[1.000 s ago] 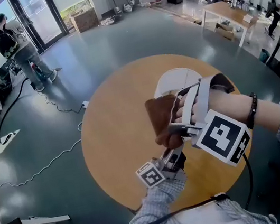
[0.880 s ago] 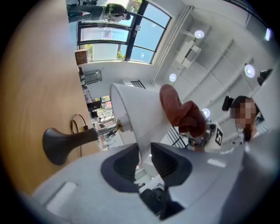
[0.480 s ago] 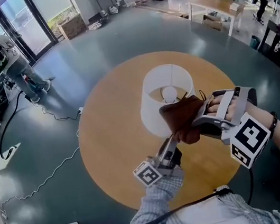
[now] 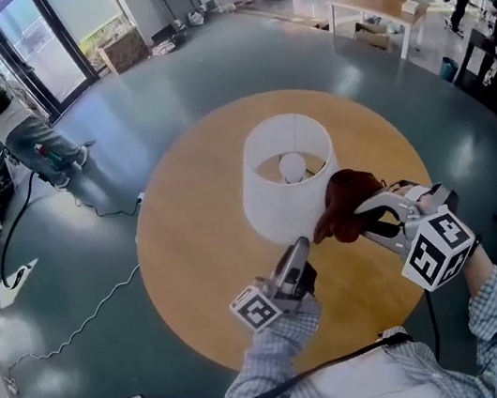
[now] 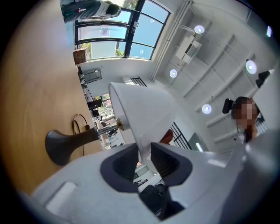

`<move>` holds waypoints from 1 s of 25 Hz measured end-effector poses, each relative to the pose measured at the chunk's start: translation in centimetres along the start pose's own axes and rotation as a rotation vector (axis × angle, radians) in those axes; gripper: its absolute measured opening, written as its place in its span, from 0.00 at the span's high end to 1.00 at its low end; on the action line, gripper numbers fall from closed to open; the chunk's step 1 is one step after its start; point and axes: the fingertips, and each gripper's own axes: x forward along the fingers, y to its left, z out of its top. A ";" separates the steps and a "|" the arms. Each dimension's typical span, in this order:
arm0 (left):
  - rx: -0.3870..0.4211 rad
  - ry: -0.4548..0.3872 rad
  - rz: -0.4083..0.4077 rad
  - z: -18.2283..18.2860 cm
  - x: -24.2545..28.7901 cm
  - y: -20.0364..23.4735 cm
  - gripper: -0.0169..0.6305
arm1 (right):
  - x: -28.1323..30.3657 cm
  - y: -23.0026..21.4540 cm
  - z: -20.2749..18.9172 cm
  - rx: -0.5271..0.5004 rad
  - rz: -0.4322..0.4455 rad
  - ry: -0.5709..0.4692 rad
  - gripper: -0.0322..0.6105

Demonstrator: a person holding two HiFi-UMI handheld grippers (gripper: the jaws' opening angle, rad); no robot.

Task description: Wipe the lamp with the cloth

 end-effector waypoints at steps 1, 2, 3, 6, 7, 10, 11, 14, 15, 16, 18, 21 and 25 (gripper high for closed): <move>0.001 0.005 0.001 0.0 0.0 0.0 0.84 | 0.3 0.2 -0.4 0.042 -0.017 -0.013 0.85; 0.006 0.010 0.002 0.0 0.0 0.0 0.84 | 0.6 0.3 -0.7 0.081 -0.033 -0.025 0.85; 0.011 0.013 0.003 0.1 -0.1 0.0 0.84 | 0.8 0.6 -0.9 0.120 -0.046 -0.037 0.85; 0.016 0.014 0.004 0.4 -0.1 -0.1 0.84 | 1.8 1.4 -2.0 0.237 -0.077 -0.057 0.85; 0.015 0.013 0.005 0.4 -0.1 -0.1 0.84 | 2.1 1.8 -2.6 0.278 -0.082 -0.058 0.85; 0.016 0.013 0.006 0.3 0.1 -0.3 0.84 | 3.2 3.7 -4.7 0.404 -0.082 -0.053 0.85; 0.019 0.015 0.005 0.2 0.2 -0.3 0.84 | 3.8 4.7 -5.4 0.441 -0.071 -0.046 0.85; 0.022 0.020 0.006 0.3 0.2 0.0 0.84 | 6.5 9.0 -7.2 0.521 0.011 0.003 0.85; 0.022 0.020 0.007 0.3 0.2 0.1 0.84 | 7.5 11.0 -7.5 0.531 0.055 0.026 0.85; 0.022 0.020 0.008 0.3 0.2 0.0 0.84 | 8.4 13.2 -7.8 0.530 0.107 0.054 0.85; 0.020 0.020 0.007 0.2 0.2 -0.2 0.84 | 9.9 17.6 -7.8 0.502 0.215 0.111 0.85; 0.014 0.022 0.005 0.3 0.1 -0.1 0.84 | 11.5 21.8 -7.5 0.463 0.316 0.168 0.85; -0.017 0.011 -0.012 0.1 -0.1 -0.4 0.82 | 12.2 23.7 -7.5 0.459 0.341 0.199 0.85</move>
